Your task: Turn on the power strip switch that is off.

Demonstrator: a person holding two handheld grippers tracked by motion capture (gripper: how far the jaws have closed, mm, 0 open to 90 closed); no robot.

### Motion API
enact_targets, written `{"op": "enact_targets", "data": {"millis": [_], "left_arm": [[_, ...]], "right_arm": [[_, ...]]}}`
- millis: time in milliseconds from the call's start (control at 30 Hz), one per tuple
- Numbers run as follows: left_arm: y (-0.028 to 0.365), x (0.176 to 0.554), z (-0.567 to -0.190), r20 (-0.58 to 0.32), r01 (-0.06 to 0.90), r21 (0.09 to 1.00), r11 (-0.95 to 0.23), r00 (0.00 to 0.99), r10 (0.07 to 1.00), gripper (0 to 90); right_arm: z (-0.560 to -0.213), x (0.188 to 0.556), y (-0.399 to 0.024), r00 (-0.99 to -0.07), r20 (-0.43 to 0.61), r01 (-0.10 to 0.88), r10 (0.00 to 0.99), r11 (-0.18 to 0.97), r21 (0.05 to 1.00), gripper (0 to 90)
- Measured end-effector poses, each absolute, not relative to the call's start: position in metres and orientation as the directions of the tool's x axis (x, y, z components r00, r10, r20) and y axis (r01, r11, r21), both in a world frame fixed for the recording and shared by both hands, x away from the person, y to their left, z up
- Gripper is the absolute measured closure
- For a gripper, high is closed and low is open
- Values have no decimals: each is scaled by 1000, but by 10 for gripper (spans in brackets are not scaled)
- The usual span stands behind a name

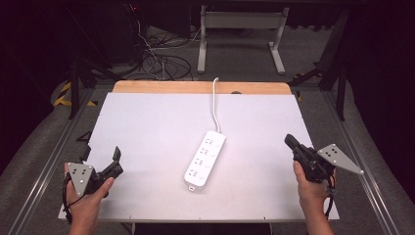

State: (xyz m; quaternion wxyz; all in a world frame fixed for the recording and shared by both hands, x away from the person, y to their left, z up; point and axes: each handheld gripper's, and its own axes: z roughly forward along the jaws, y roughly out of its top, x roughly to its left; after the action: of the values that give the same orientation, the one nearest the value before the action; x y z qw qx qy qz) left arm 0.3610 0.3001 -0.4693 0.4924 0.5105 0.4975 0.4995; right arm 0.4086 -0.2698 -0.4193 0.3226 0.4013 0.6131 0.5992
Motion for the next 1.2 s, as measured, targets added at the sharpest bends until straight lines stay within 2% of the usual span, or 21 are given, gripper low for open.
{"op": "enact_targets", "data": {"millis": [300,400,467,533,633,767,900,1000,1200], "left_arm": [[307,356,-469,6,16,1000,-6,-14,1000,123],[308,355,-469,-2,13,1000,2,-19,1000,124],[307,355,-469,3,13,1000,-2,-16,1000,124],[306,355,-469,7,15,1000,-7,-14,1000,124],[306,355,-469,7,16,1000,-7,-9,1000,124],[306,356,-470,9,17,1000,-9,-3,1000,124],[305,357,-470,10,16,1000,-10,3,1000,124],[304,358,-470,11,20,1000,-12,8,1000,124],[303,358,-470,14,19,1000,-14,8,1000,124]], "right_arm": [[-423,414,-264,-477,79,100,876,-36,994,883],[-424,416,-265,-476,76,98,876,-33,995,843],[-426,418,-265,-478,72,106,876,-24,994,778],[-428,419,-264,-466,58,101,883,-13,995,658],[-431,425,-263,-442,54,100,895,-11,995,412],[-437,433,-261,-447,37,124,894,21,992,233],[-444,438,-255,-465,11,157,885,70,985,206],[-446,441,-252,-450,-19,111,893,77,991,76],[-449,441,-258,-388,26,100,921,13,995,59]]}}
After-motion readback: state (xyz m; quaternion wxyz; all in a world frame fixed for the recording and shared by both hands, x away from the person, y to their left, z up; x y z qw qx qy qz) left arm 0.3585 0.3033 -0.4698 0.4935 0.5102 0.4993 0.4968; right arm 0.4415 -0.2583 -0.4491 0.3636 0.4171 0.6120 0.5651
